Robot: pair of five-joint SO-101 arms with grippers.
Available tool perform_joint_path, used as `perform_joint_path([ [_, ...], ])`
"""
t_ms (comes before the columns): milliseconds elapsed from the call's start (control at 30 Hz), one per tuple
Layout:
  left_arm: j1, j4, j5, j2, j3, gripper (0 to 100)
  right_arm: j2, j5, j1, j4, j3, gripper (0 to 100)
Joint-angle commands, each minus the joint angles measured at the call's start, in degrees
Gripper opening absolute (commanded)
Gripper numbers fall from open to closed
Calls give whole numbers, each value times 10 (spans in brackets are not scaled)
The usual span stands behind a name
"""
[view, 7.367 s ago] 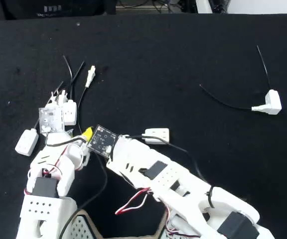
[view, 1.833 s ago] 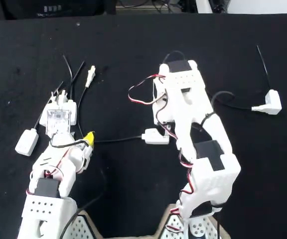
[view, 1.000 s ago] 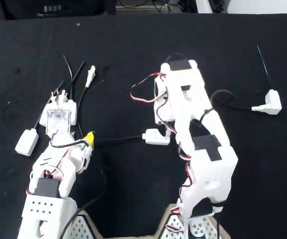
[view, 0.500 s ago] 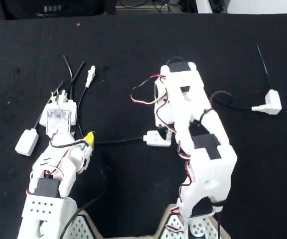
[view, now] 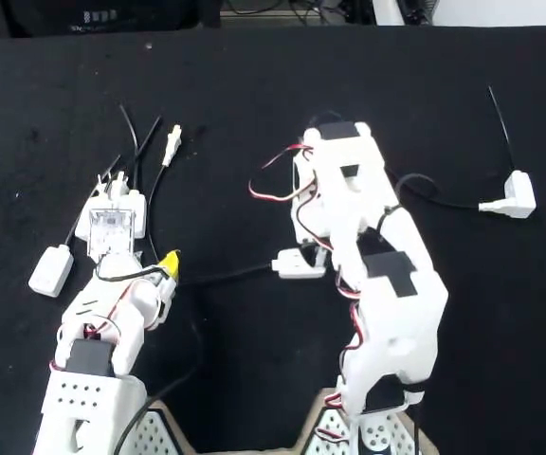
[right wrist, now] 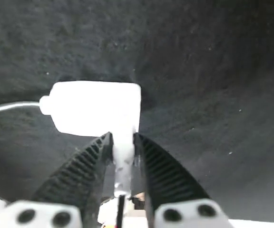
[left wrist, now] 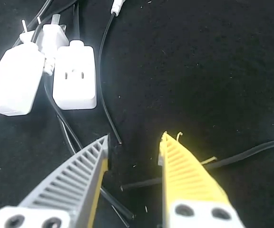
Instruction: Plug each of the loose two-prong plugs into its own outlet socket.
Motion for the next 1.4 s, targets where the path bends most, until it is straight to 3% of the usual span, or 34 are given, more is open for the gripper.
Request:
perform_joint_path([
  [0,0,-10,-4,-6,-8,173,-43,44,-6,7,-2,222],
  [67,0,-10,-4,-6,-8,173,-44,71,-23,11,-7,288],
  [200,0,-10,-4,-6,-8,173,-80,124,-65,14,-25,292],
  [333,-1,-10,-4,-6,-8,173,-159,224,-111,14,-30,292],
  [500,-6,-8,-3,-6,-10,173,-248,429,-123,-6,35,293],
  [700,-6,-9,-3,-6,-9,173,-287,713,-110,-99,185,293],
  [767,-6,-8,-4,-6,-8,173,-287,760,-111,-133,236,293],
  [1100,-6,-10,-4,-6,-8,173,-287,775,-90,-332,399,283],
  [1167,-6,-10,-4,-6,-8,173,-287,774,-78,-358,410,221],
  [1267,-6,-10,-4,-6,-8,173,-286,766,-49,-400,429,6],
  [1367,-6,-10,-4,-6,-8,173,-292,705,-4,-425,429,22],
])
